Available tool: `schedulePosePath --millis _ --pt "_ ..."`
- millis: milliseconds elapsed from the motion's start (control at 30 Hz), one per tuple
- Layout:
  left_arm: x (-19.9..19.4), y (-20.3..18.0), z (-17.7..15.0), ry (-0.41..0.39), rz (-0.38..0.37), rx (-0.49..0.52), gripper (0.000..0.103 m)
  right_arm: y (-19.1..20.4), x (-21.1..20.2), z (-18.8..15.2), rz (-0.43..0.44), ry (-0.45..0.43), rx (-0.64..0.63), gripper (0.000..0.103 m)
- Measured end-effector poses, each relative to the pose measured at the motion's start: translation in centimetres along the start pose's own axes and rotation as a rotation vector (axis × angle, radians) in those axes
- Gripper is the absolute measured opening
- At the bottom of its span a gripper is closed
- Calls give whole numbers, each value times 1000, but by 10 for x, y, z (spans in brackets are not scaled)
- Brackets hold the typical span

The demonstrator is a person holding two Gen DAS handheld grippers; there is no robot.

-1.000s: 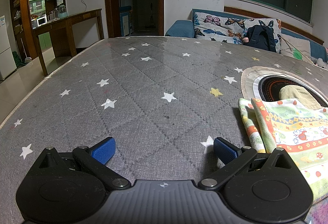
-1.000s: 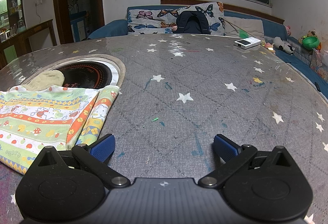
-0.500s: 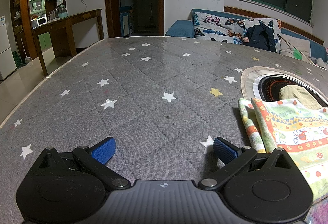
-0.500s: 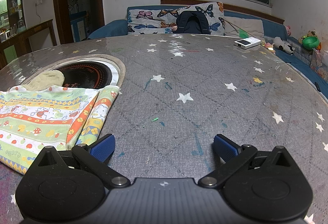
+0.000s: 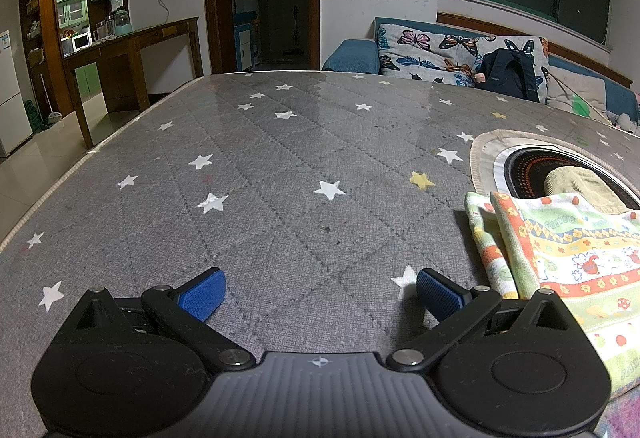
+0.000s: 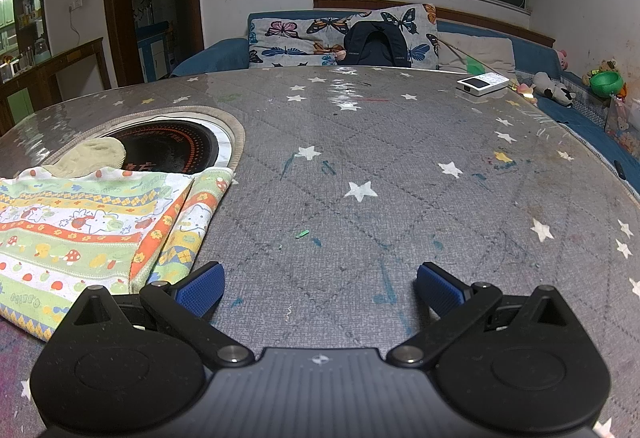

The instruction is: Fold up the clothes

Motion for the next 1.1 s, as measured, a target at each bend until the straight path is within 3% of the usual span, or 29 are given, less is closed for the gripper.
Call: schedulePosePath --millis 1100 --pt "3 -1 0 1 -3 -3 103 0 0 0 2 1 2 103"
Point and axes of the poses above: each gripper's, at about its wrist camera, not at the fingertips, and x roughly the way its jaws point, y to its left, z to its top, the point moved 2 cm from there along x, roughly the way its jaws point, and after that the axes turned 4 degrees about z, right-handed, at the moved point
